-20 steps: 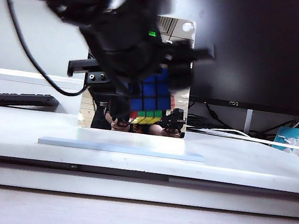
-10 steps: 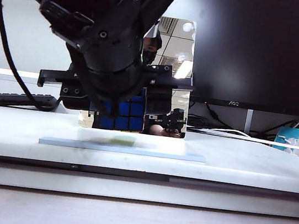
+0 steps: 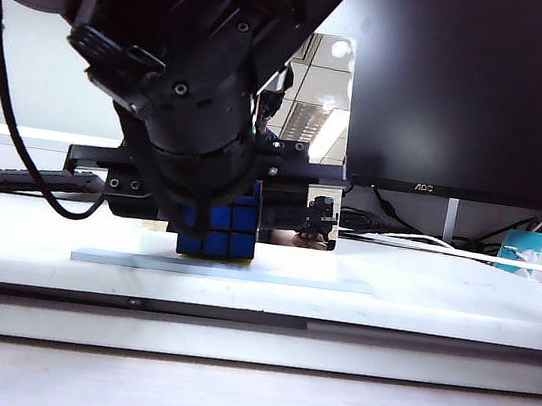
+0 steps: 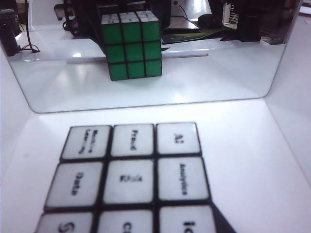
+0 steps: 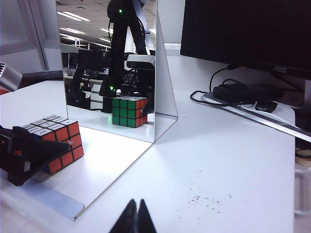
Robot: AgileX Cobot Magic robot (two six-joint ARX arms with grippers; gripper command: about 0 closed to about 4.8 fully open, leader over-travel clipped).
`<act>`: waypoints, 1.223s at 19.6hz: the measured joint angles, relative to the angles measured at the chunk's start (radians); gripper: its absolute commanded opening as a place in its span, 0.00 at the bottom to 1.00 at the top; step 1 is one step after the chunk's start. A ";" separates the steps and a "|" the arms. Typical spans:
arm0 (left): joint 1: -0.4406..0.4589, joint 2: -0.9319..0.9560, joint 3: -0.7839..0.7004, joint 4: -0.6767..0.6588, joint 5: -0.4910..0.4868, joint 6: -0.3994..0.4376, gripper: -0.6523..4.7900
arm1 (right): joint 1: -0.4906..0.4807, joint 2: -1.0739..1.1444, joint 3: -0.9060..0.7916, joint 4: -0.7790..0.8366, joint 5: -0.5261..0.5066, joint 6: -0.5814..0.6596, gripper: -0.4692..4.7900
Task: Move the the Rubik's Cube near the mirror.
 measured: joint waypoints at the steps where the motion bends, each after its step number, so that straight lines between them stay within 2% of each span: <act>1: 0.000 0.000 0.000 0.000 0.000 0.000 0.57 | 0.000 0.000 0.000 0.000 0.000 0.000 0.09; 2: 0.000 0.000 0.000 0.000 0.000 0.000 0.79 | 0.000 0.000 0.000 0.000 0.000 0.000 0.09; 3: 0.000 0.000 0.000 0.001 -0.007 0.000 0.85 | 0.000 0.000 0.000 0.000 0.000 0.000 0.09; 7: 0.000 -0.002 0.000 0.016 -0.063 0.005 0.86 | 0.000 0.000 0.000 0.000 0.000 0.000 0.09; 8: 0.000 -0.006 0.000 0.036 -0.064 0.033 0.86 | 0.000 0.000 0.000 0.000 0.000 0.000 0.09; 10: -0.008 -0.022 0.000 0.114 -0.063 0.123 0.86 | 0.000 0.000 0.000 0.000 0.000 0.000 0.09; 13: -0.011 -0.068 0.000 0.222 -0.064 0.310 0.86 | 0.000 0.000 0.000 0.000 0.000 0.001 0.09; 15: -0.011 -0.122 0.000 0.232 -0.076 0.407 0.86 | 0.000 0.000 0.000 0.000 0.000 0.000 0.09; 16: -0.011 -0.166 0.000 0.238 -0.116 0.460 0.85 | 0.000 0.000 0.000 0.000 0.001 0.001 0.09; 17: -0.010 -0.193 0.000 0.243 -0.155 0.488 0.66 | 0.000 0.000 0.000 0.000 0.001 0.001 0.09; 18: -0.007 -0.237 0.000 0.239 -0.231 0.557 0.49 | 0.000 0.000 0.000 0.000 0.001 0.001 0.09; 19: -0.007 -0.266 0.000 0.232 -0.256 0.612 0.35 | 0.000 0.000 0.000 0.000 0.001 0.001 0.09; 20: -0.009 -0.317 0.000 0.237 -0.300 0.677 0.25 | 0.000 0.000 0.000 0.000 0.001 0.001 0.09; 21: -0.011 -0.379 0.000 0.254 -0.335 0.732 0.24 | 0.000 0.000 0.000 0.000 0.001 0.001 0.09; 22: -0.010 -0.432 0.000 0.265 -0.338 0.773 0.18 | 0.000 0.000 0.000 0.000 0.001 0.001 0.09; 23: -0.007 -0.505 0.000 0.262 -0.300 0.842 0.11 | 0.000 0.000 0.000 0.000 0.001 0.001 0.09; 24: -0.002 -0.553 0.000 0.248 -0.257 0.891 0.11 | 0.000 0.000 0.000 0.000 0.001 0.001 0.09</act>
